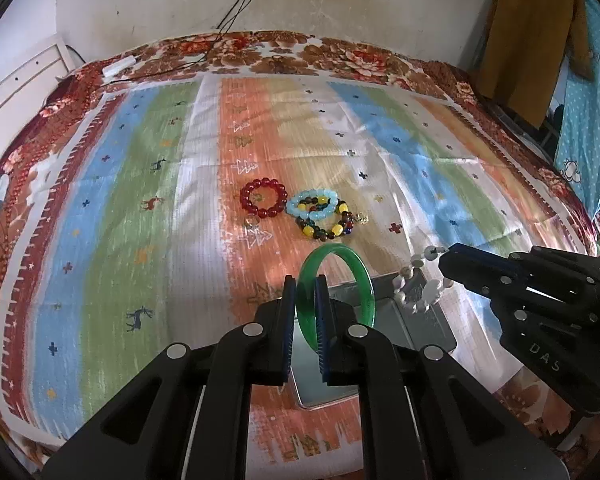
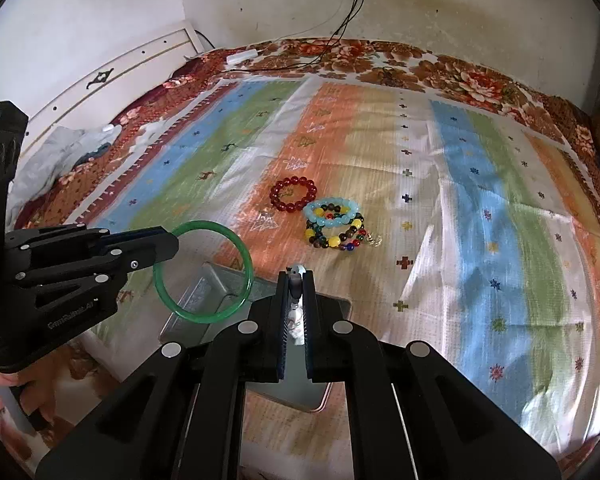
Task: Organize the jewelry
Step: 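Open left tool over tin box while right tool releases pearl strand into it, then move both open tools back over the remaining bracelets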
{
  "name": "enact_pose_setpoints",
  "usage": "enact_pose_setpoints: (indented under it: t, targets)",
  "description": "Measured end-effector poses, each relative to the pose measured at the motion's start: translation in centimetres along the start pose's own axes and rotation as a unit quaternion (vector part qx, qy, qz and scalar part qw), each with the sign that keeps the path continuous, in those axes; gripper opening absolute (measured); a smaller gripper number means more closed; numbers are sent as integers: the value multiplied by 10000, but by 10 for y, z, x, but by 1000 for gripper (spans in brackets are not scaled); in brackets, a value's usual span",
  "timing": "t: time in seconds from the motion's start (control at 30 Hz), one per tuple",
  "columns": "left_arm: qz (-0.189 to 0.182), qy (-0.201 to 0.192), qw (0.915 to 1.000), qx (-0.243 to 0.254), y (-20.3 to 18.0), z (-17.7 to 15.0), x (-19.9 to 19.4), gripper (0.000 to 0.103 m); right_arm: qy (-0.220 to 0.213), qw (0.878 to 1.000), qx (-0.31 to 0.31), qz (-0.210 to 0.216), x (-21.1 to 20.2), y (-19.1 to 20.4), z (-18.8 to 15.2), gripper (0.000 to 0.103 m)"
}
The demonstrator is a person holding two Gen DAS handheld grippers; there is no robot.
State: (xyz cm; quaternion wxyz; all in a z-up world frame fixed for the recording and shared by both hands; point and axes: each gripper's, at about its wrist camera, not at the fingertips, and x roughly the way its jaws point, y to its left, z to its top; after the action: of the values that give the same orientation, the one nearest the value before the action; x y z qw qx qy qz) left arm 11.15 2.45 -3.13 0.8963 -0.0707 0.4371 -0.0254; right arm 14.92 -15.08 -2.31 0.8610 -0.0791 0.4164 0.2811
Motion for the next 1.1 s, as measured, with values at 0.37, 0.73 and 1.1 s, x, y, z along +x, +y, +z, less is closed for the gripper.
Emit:
enact_pose_setpoints:
  t: [0.37, 0.73, 1.1]
  targets:
    - [239, -64, 9996, -138, 5, 0, 0, 35, -28, 9998, 184, -88, 1, -12, 0, 55]
    - [435, -22, 9982, -423, 32, 25, 15, 44, 27, 9972, 626, -401, 19, -52, 17, 57]
    - [386, 58, 9986, -345, 37, 51, 41, 53, 91, 9969, 692, -369, 46, -60, 36, 64]
